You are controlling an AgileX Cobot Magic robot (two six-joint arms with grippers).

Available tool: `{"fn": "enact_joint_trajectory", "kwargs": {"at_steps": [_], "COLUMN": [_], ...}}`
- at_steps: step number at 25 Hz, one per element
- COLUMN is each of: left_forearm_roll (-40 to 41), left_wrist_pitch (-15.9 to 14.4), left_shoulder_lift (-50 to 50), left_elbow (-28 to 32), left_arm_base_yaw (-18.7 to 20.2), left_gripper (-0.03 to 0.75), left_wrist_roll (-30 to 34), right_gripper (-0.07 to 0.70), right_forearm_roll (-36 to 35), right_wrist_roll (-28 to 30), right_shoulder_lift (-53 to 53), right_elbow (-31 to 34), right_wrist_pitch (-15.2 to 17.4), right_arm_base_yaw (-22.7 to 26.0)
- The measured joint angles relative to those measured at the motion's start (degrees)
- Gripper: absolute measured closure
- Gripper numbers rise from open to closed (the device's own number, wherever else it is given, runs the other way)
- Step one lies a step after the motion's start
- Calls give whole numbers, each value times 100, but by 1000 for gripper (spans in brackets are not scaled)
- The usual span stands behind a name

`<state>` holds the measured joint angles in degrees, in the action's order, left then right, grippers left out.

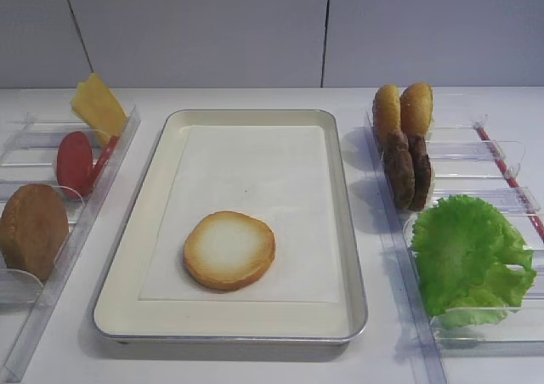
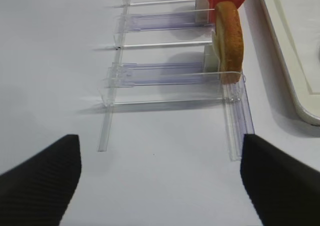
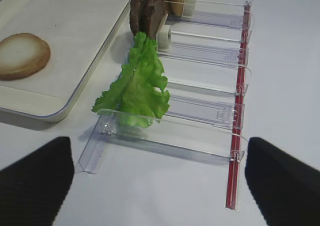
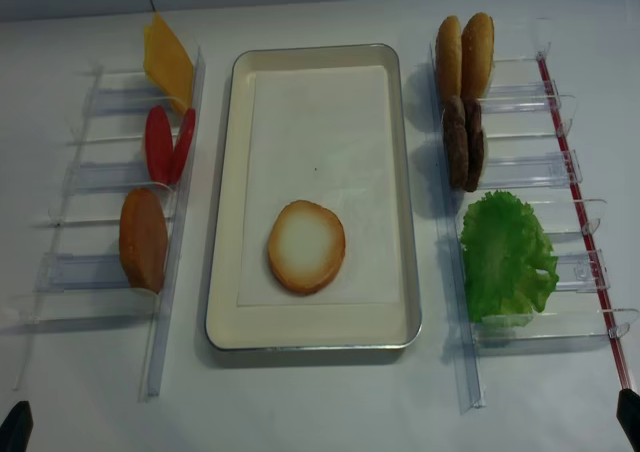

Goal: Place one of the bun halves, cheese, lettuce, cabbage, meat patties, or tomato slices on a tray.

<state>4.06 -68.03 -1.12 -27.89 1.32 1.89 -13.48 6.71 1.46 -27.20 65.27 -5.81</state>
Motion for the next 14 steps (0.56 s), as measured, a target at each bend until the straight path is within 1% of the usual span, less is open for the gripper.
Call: {"fn": "enact_joint_trajectory", "kwargs": {"at_steps": [14], "left_forearm_roll": [0], "left_wrist_pitch": [0], "left_shoulder_lift": [0], "left_elbow": [0], "left_arm_base_yaw": [0], "left_gripper": [112], "left_wrist_roll": [0], "right_gripper": [-60], "right_forearm_roll": [0], "right_wrist_roll": [0], "right_shoulder_lift": [0], "right_elbow": [0], "right_wrist_pitch": [0], "right_arm_base_yaw": [0]}}
